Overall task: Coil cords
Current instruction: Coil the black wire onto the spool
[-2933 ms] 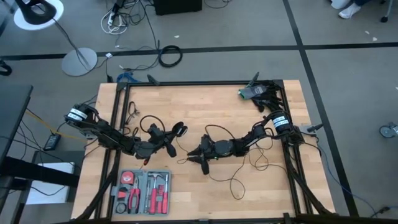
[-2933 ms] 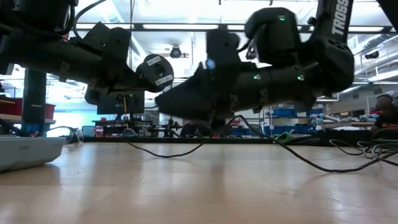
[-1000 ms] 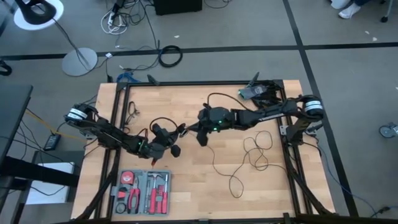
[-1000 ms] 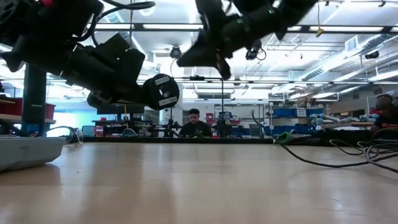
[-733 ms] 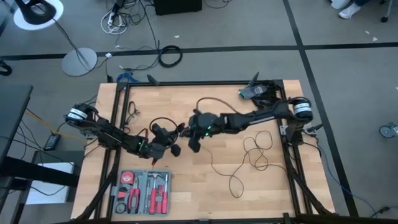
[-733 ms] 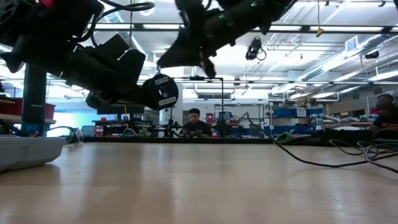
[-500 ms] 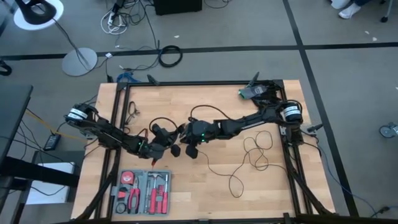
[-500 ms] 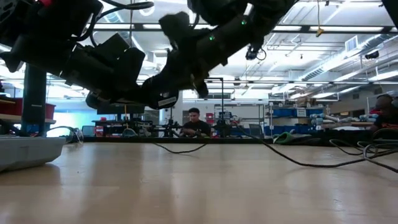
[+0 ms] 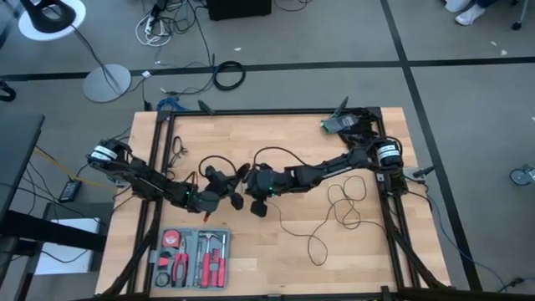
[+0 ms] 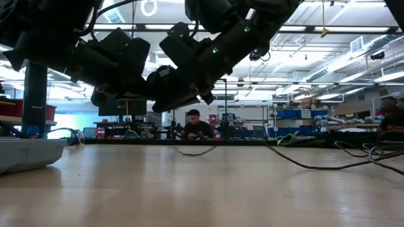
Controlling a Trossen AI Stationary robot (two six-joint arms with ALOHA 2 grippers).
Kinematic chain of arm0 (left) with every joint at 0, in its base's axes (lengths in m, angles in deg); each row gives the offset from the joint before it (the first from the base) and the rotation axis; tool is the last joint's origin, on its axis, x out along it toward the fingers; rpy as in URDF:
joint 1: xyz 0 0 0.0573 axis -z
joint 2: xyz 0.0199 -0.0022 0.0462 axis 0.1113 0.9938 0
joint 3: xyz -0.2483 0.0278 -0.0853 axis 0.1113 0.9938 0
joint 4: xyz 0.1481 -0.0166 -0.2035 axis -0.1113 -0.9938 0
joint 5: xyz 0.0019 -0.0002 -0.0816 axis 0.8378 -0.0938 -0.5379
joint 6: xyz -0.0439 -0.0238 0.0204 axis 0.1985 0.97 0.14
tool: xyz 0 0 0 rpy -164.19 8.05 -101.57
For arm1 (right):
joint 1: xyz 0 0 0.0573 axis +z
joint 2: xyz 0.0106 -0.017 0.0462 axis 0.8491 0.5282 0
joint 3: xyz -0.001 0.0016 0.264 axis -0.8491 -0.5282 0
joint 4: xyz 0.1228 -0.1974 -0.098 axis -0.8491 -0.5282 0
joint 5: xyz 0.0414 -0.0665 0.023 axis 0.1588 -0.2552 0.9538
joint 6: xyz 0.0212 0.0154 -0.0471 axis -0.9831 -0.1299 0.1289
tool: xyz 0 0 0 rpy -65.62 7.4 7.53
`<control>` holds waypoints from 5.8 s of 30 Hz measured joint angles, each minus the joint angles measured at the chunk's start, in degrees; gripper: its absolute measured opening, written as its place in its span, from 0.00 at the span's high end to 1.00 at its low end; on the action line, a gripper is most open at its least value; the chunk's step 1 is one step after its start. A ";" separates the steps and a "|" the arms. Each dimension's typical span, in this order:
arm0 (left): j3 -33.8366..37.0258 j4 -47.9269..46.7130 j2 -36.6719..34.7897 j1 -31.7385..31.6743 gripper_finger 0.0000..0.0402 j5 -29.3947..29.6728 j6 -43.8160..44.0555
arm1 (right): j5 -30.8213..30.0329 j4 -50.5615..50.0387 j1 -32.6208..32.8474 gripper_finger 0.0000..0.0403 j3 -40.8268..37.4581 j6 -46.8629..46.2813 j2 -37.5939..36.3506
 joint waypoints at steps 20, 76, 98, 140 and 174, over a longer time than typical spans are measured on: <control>6.85 14.40 0.00 2.53 1.00 5.12 -0.42 | -8.28 45.88 6.00 0.78 -25.10 4.91 1.03; 6.83 18.94 0.02 2.54 1.00 1.12 -7.12 | -7.63 7.39 -5.12 1.00 -15.91 -3.48 -3.04; 6.78 14.12 0.04 2.43 1.00 2.82 -6.09 | -1.09 -12.98 -8.05 1.00 -1.28 -3.99 -21.19; 5.06 12.02 0.02 2.54 1.00 4.31 -2.93 | -2.12 -1.44 1.11 0.91 -0.21 0.71 3.53; 5.06 12.38 0.02 2.51 1.00 3.13 -2.95 | -3.08 51.49 1.57 0.71 -31.87 -7.45 0.60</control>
